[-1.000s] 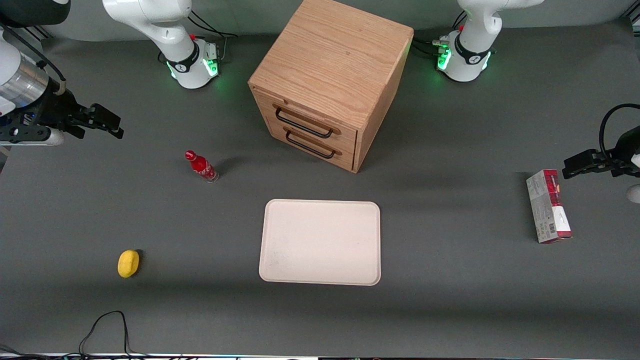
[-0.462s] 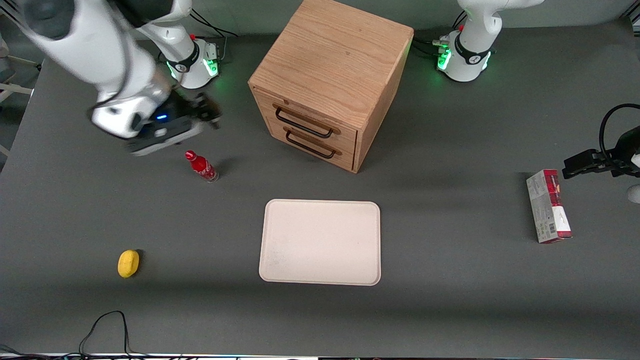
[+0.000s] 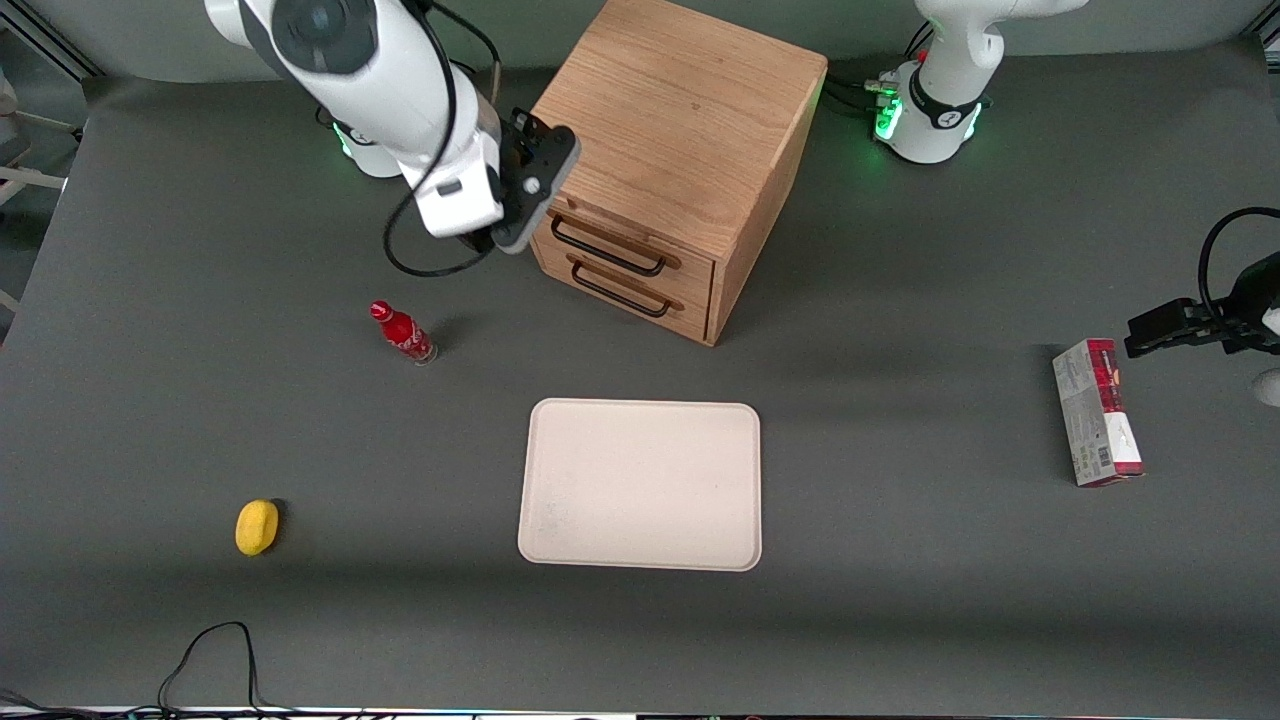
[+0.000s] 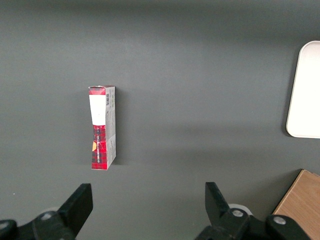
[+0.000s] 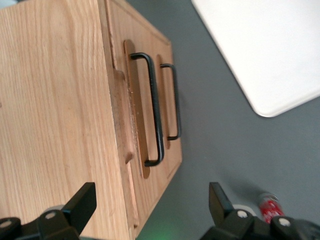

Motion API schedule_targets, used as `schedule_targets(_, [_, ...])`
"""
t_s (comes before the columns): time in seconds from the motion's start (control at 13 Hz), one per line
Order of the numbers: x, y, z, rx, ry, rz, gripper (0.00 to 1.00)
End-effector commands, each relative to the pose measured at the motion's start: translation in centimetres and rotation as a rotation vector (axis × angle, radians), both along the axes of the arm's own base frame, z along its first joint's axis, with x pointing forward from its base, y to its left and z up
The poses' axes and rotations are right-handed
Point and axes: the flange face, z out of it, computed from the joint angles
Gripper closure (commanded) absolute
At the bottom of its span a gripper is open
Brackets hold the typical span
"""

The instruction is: Open upper drawer

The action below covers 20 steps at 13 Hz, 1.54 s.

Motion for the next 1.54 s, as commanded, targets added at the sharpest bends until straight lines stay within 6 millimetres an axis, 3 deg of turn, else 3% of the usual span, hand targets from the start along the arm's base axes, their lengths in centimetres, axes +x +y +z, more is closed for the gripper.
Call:
schedule_targets(0.0, [1.7, 1.0, -4.1, 0.049, 0.119, 0.049, 0.00])
schedule_targets(0.38, [1.6, 3.3, -10.0, 0.064, 0.125, 0.050, 0.00])
schedule_targets(0.54, [1.6, 3.6, -13.0, 0.050, 0.087, 0.044, 0.00])
schedule_targets(0.77, [2.3, 4.1, -15.9, 0.030, 0.063, 0.051, 0.00])
schedule_targets(0.92, [2.3, 4.7, -17.1, 0.025, 0.051, 0.064, 0.00])
schedule_targets(1.15, [3.4, 4.2, -17.1, 0.010, 0.015, 0.075, 0.00])
schedule_targets(1.46, [9.0, 1.8, -16.7, -0.016, -0.068, 0.054, 0.00])
